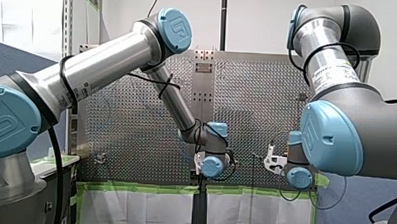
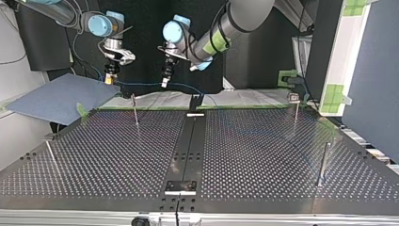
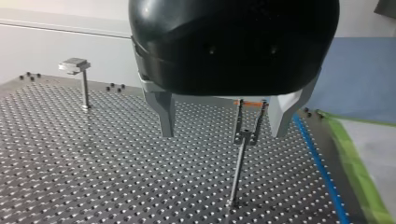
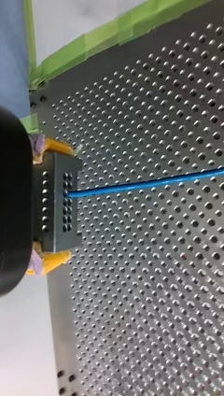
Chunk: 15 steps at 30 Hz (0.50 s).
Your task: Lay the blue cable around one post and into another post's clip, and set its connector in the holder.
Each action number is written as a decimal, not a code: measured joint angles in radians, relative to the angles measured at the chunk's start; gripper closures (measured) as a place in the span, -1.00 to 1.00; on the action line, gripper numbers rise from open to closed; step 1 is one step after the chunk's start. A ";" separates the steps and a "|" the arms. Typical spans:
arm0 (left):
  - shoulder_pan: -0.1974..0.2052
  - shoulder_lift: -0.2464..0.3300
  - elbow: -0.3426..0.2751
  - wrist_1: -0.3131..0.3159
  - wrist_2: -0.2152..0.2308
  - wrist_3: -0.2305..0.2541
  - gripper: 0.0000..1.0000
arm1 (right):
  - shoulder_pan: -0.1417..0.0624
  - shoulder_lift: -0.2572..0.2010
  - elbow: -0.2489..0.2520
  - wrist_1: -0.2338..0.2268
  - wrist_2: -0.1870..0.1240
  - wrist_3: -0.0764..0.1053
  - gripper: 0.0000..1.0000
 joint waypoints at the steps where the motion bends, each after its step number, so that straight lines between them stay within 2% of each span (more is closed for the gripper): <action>1: -0.001 0.000 0.000 -0.007 0.000 0.002 -0.98 | -0.002 0.000 -0.001 -0.006 0.004 0.000 1.00; 9: -0.026 0.001 0.000 -0.080 -0.030 0.018 -0.98 | -0.015 0.000 -0.012 -0.020 0.012 0.000 1.00; 15: -0.041 0.001 0.000 -0.089 -0.043 0.023 -0.98 | -0.014 0.001 -0.013 -0.010 0.011 -0.001 1.00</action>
